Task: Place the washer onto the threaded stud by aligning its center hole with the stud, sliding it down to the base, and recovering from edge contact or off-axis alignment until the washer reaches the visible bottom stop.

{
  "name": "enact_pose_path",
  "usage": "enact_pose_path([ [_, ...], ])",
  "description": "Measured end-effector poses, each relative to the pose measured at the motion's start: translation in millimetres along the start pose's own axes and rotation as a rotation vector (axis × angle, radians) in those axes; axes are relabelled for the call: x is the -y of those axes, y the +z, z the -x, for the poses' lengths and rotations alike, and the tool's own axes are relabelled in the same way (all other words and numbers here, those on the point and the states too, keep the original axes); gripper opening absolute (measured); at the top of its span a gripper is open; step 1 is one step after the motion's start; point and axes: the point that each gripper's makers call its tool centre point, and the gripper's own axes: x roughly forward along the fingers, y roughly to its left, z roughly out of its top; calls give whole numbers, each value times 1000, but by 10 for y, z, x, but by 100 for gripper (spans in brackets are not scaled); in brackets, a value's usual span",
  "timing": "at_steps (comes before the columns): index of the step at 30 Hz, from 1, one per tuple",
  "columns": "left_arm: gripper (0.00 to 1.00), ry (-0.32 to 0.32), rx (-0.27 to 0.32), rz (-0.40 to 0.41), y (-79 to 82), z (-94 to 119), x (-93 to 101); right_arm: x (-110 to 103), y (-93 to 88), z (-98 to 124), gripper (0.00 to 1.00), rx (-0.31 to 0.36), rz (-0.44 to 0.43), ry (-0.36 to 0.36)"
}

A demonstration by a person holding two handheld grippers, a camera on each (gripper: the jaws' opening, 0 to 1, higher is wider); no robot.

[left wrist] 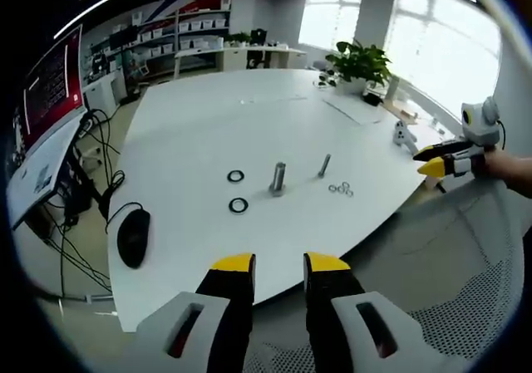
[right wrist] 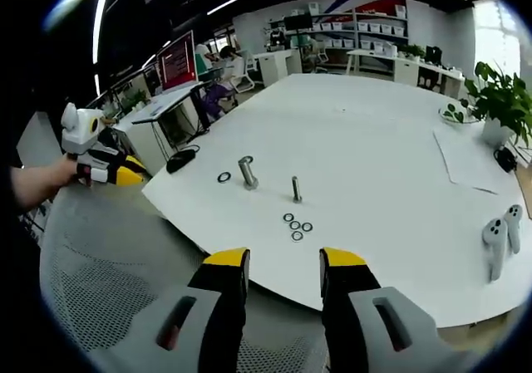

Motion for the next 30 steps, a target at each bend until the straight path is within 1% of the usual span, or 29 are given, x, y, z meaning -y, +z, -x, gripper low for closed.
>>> enact_pose_path([
  [7,21,-5,-14,-9,-19,-19,7,13,7,-5,36,2,-15,1],
  [13,20,-15,-22,-12,-31,-23,29,-21,-11,-22,36,-15,14,13],
  [22,20,-17,-31,-10,-46,-29,26,-20,-9,-24,36,-15,10,15],
  [30,20,-21,-23,-1,-30,-26,16,-47,-29,-40,35,-35,39,20],
])
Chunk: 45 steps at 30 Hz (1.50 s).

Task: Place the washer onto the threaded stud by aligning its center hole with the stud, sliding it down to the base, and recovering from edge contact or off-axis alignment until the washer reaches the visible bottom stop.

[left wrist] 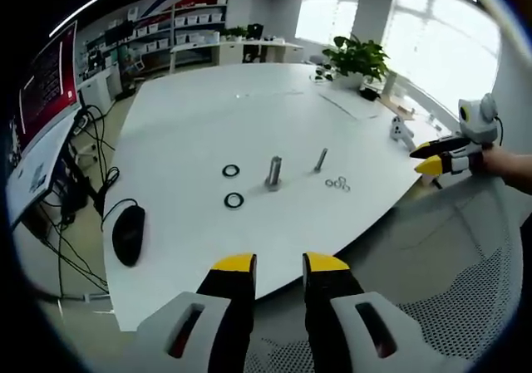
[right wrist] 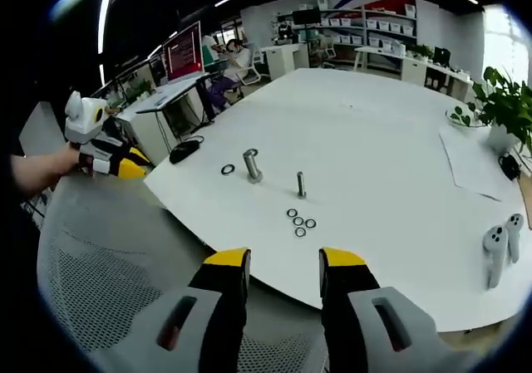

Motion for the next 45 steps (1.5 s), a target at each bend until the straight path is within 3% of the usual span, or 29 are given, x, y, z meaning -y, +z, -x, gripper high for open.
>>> enact_pose_path([
  [21,20,-65,-71,-9,-86,-65,114,26,45,23,35,34,-35,0],
  [27,20,-69,-107,-8,-117,-78,119,47,51,32,36,39,-45,-4],
  [31,18,-99,-144,40,-166,-89,140,51,59,36,36,48,-49,-3],
  [34,20,-89,-180,10,-199,-126,99,45,59,39,36,50,-48,-1],
  [41,21,-62,-185,-36,-30,-279,-29,34,59,40,36,50,-43,4],
  [45,21,-62,-200,-22,28,-407,-95,38,69,41,36,53,-43,4],
])
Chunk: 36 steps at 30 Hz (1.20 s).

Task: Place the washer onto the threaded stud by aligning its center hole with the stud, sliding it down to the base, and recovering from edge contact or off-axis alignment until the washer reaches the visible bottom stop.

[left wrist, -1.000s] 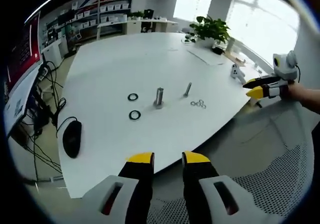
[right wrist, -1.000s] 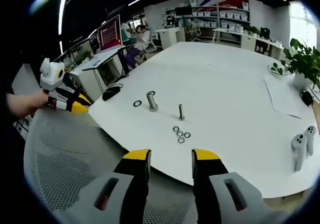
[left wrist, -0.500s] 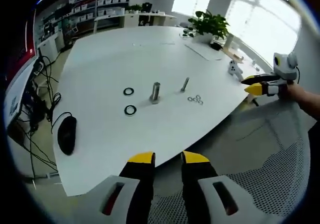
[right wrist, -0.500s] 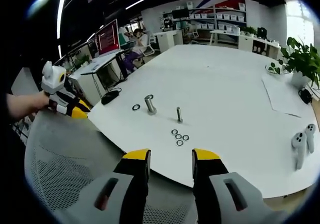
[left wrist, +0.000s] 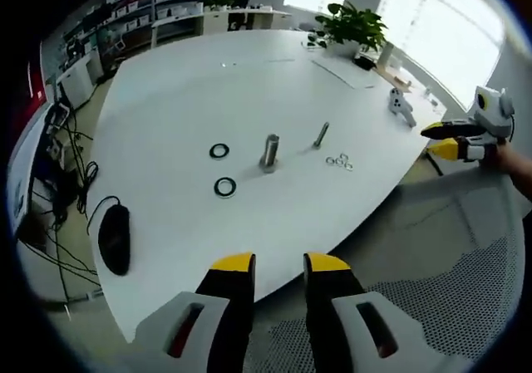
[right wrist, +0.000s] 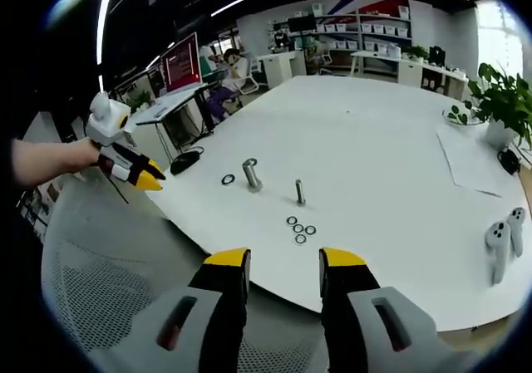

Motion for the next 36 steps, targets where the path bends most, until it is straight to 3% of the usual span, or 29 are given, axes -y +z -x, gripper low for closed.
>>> enact_pose_path([
  [16,22,10,-109,-19,141,-462,-281,-16,-47,-20,36,-27,3,7],
  [23,25,34,-161,-75,203,-603,-406,-12,-58,-23,36,-32,4,5],
  [36,26,82,-264,-133,193,-966,-626,2,-56,-16,36,-30,5,-2],
])
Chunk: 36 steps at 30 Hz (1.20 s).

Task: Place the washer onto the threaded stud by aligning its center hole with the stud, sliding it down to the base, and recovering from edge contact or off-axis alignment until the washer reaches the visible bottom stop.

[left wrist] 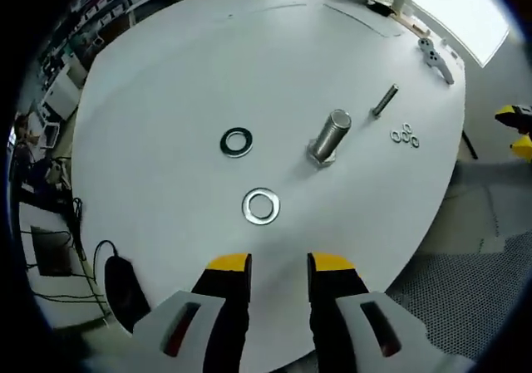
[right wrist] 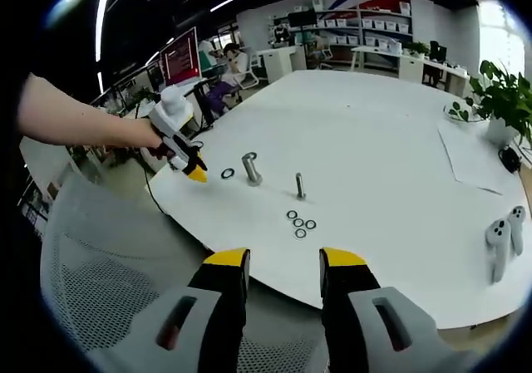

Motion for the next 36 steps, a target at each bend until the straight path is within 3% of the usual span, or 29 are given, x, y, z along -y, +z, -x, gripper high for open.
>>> enact_pose_path([
  [16,28,15,-48,-38,284,-302,-139,14,4,0,36,4,-8,-1],
  [23,26,37,-83,-120,284,-363,-150,21,14,9,35,13,-13,-5],
  [36,25,26,-115,-152,277,-373,-132,22,27,10,35,23,-21,-7],
])
